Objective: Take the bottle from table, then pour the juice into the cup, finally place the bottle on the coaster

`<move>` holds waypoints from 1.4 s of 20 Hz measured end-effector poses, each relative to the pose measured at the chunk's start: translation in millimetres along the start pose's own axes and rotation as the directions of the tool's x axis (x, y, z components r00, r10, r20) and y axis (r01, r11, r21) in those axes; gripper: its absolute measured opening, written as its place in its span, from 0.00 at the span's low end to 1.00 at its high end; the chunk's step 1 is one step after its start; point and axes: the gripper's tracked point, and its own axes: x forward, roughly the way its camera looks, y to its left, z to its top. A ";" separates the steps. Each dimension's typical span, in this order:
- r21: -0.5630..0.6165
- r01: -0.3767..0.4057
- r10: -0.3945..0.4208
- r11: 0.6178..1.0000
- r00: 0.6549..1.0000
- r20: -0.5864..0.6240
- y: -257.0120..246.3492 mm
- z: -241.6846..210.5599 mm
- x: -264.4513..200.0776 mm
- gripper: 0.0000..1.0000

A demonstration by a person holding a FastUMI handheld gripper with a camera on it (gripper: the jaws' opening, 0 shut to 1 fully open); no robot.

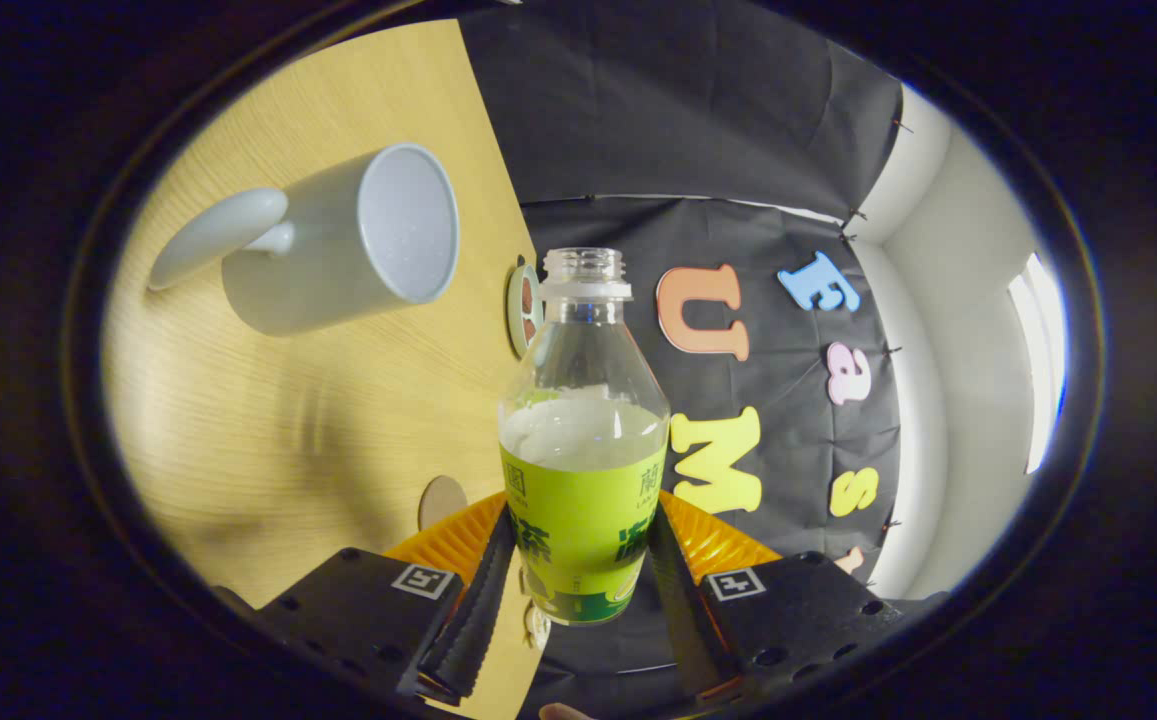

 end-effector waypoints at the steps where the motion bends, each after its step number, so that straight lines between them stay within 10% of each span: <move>1: -0.016 0.008 -0.008 1.000 1.000 0.004 0.8 0.8 -1.3 0.77; 28: -0.248 0.053 -0.046 0.967 0.998 0.034 -8.8 12.4 -9.0 0.77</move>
